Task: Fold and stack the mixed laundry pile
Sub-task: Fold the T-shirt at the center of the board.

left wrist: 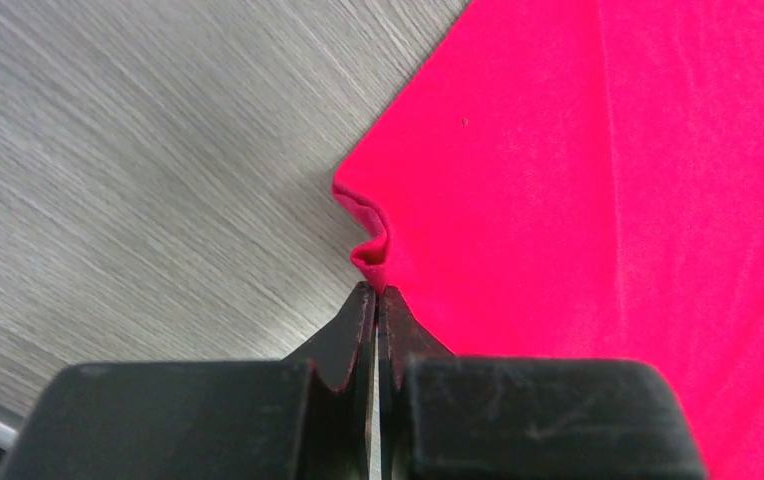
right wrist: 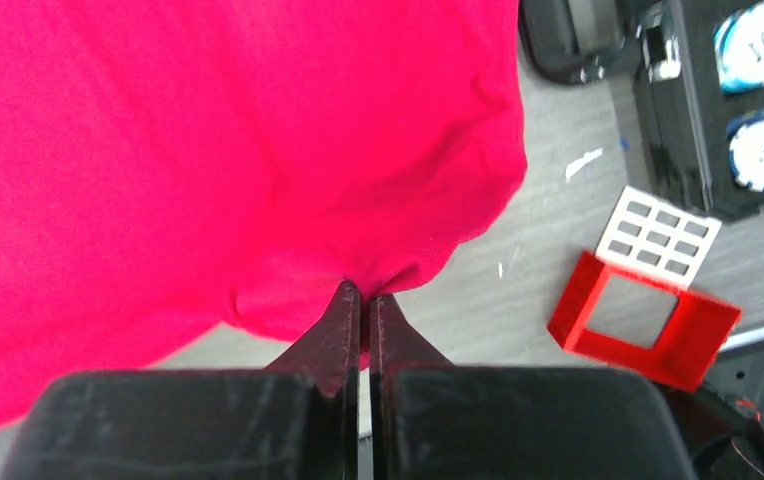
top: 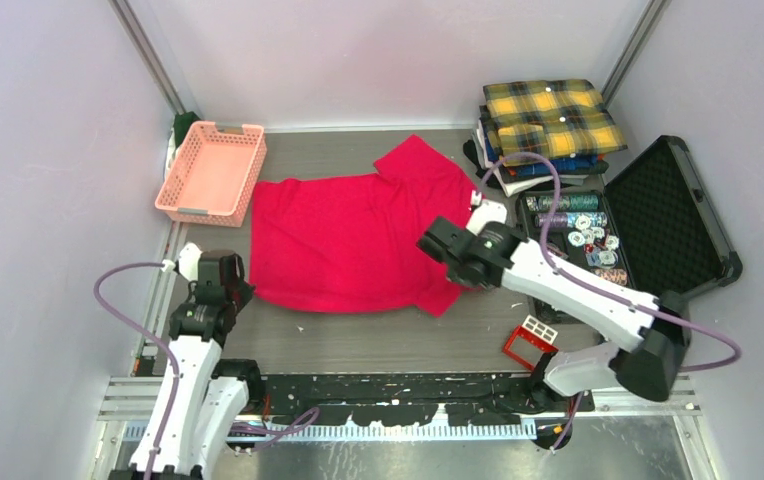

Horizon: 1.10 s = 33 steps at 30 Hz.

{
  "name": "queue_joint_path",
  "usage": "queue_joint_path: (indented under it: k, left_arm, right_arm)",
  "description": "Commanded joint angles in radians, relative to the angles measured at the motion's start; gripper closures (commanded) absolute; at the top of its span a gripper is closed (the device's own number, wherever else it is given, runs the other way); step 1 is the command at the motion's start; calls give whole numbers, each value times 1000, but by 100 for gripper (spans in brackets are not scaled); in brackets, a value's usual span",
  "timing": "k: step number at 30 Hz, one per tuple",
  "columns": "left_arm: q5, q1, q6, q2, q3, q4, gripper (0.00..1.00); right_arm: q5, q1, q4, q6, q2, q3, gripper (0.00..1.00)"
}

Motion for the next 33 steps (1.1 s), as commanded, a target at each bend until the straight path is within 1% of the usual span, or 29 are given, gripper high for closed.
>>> queue_joint_path:
  k: [1,4,9,13,18,21,24,25,26,27,28,29,31,33]
  left_arm:
    - [-39,5,65,119,64,142,100]
    - [-42,6,82,212,85,205,100]
    - [-54,9,116,381,144,274,100]
    - [-77,16,142,485,183,311,100]
    - [-97,33,161,585,219,343,100]
    - [-74,35,166,658,237,359,100]
    - [-12,78,171,727,246,396,100]
    - [10,85,174,747,249,409,94]
    - [43,95,180,766,252,428,83]
    - [86,106,190,778,251,452,60]
    - [104,114,189,781,252,463,20]
    - [105,116,186,770,248,470,3]
    - [89,117,178,719,233,477,0]
    - [62,117,177,647,220,457,0]
  right_arm:
    - [130,-82,30,-153,123,114,100]
    - [93,-148,102,-235,193,161,99]
    - [87,-230,140,-345,328,273,99]
    - [73,-266,154,-414,443,371,99]
    - [75,-297,170,-467,551,447,100]
    - [72,-316,184,-488,599,472,100]
    - [60,-335,195,-502,644,491,99]
    - [54,-344,200,-505,660,499,99]
    - [43,-355,208,-511,675,511,97]
    - [28,-371,215,-518,693,527,87]
    - [13,-389,220,-526,710,552,70]
    - [2,-407,217,-533,728,582,60]
    - [-19,-442,191,-550,749,657,46]
    - [-23,-455,167,-563,720,697,38]
